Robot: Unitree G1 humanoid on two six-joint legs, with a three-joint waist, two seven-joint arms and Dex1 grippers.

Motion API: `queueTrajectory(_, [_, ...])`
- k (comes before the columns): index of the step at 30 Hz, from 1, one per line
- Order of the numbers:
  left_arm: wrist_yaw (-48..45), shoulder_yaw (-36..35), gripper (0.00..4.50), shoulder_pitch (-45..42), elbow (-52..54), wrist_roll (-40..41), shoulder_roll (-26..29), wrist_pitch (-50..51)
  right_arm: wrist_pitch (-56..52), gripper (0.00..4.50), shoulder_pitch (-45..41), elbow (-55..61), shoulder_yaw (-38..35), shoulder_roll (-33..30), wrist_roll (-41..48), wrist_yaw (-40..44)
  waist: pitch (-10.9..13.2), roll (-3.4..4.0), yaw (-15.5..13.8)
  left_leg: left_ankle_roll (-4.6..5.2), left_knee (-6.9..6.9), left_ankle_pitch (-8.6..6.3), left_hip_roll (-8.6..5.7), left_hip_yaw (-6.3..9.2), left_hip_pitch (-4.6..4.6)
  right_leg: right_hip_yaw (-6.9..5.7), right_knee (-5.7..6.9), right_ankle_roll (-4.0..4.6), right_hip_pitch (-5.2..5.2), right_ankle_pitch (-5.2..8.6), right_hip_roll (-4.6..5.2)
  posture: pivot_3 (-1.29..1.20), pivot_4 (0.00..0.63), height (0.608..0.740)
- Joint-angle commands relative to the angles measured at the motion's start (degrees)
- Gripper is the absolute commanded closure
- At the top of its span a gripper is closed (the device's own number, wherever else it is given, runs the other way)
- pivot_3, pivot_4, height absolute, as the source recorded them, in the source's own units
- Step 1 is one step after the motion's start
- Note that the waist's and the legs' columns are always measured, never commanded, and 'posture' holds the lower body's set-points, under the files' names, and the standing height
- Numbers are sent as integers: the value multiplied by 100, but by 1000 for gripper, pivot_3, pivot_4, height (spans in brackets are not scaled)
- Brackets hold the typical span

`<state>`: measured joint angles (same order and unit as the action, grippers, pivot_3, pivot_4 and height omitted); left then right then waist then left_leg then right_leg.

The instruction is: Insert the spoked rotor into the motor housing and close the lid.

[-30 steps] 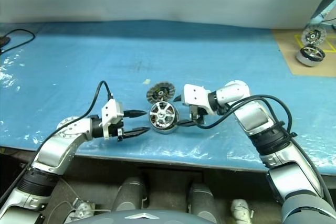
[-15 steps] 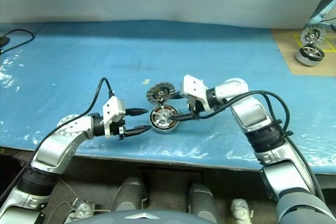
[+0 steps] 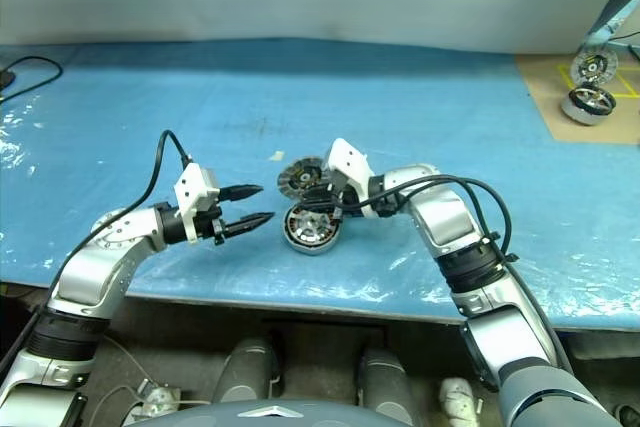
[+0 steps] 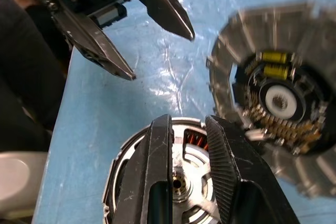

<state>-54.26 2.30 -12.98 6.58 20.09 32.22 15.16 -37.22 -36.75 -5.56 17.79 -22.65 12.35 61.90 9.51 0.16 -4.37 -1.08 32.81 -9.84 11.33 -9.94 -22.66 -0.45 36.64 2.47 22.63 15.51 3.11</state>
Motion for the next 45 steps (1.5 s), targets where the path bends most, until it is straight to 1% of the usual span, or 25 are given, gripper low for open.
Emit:
queueTrajectory(1, [-51, -173, 1569, 65, -59, 1, 60, -271, -42, 3486, 126, 8, 186, -4, 51, 128, 0, 0, -1, 0, 0, 0, 0, 0, 0, -1, 0, 0, -1, 0, 0, 0, 150, 740])
queueTrajectory(3, [-62, -200, 1569, 95, -168, -9, 70, -366, -94, 3486, 147, -47, 242, -8, 58, 163, 0, 0, 11, 0, -1, 0, 0, 0, 0, 0, -1, 0, 1, 0, 0, 0, 150, 740])
queueTrajectory(7, [-41, -228, 1569, 117, -357, -58, 66, -547, 835, 3486, 386, -508, 835, -239, -724, 67, -2, -4, 27, -1, -3, 0, 1, 1, 8, -1, 0, -1, -6, 0, 0, 0, 150, 740])
queueTrajectory(11, [-93, -248, 1569, 150, -461, -69, 78, -668, 1150, 4223, 583, -629, 874, -198, -751, 88, -5, -7, 23, -1, -11, -2, -1, 0, 60, 0, -16, 1, -55, 2, 5, 0, 150, 740])
queueTrajectory(16, [-80, -218, 1569, 83, -530, -83, 66, -704, 1422, 4219, 487, -787, 794, -147, -842, -37, -8, -13, 29, -1, -16, -2, 0, 2, 77, 8, -23, 2, -65, 3, 5, 0, 150, 740])
queueTrajectory(19, [-53, -175, 1569, 33, -495, -82, 35, -662, 1969, 4219, 519, -892, 994, -263, -1208, -122, -9, -14, 30, -1, -17, -2, 1, 1, 80, 10, -22, 2, -65, 3, 5, 0, 150, 740])
queueTrajectory(23, [-30, -142, 1569, -41, -492, -92, 14, -625, 2330, 4219, 468, -1072, 995, -171, -1430, -374, -11, -18, 41, 0, -18, -2, 2, 2, 97, 24, -19, 2, -71, 3, 4, 0, 150, 740])
queueTrajectory(25, [-13, -128, 1569, -77, -459, -85, 6, -575, 2514, 4219, 446, -1102, 989, -146, -1503, -454, -12, -19, 43, 20, -21, -15, 2, 2, 115, 34, -16, 2, -77, 3, 5, 0, 150, 740])
queueTrajectory(28, [-6, -109, 1569, -99, -427, -82, -2, -538, 2285, 4219, 394, -1100, 811, -19, -1272, -423, -12, -19, 48, 22, -39, -16, 0, -3, 141, 52, -16, 0, -82, 4, 5, 0, 150, 740])
queueTrajectory(34, [10, -87, 1569, -156, -414, -100, -28, -501, 2222, 4219, 318, -1548, 844, -34, -1459, -488, -12, -19, 48, 22, -58, -16, 1, -7, 149, 52, -16, 3, -75, 2, 3, 0, 150, 740])
queueTrajectory(37, [24, -80, 1569, -164, -376, -99, -48, -473, 1938, 4219, 345, -1372, 593, 110, -1088, -458, -12, -20, 47, 22, -58, -16, -1, -10, 149, 54, -23, 4, -79, 2, 5, 0, 150, 740])
queueTrajectory(39, [31, -81, 1569, -164, -366, -106, -49, -467, 1824, 4219, 225, -1453, 398, 279, -1016, -657, -12, -20, 48, 22, -58, -16, -1, -11, 148, 57, -26, 4, -78, 2, 5, 0, 150, 740])
queueTrajectory(43, [66, -55, 1569, -187, -339, -124, -70, -432, 2400, 4219, 26, -1936, 520, 396, -1527, -1152, -12, -19, 54, 22, -65, -16, 0, -13, 142, 59, -25, 4, -65, 2, 4, 0, 150, 740])
queueTrajectory(45, [79, -42, 1569, -190, -296, -116, -87, -399, 2467, 4219, -70, -2169, 491, 514, -1572, -1338, -12, -19, 53, 21, -66, -16, 0, -15, 141, 59, -25, 4, -63, 2, 4, 0, 150, 740])
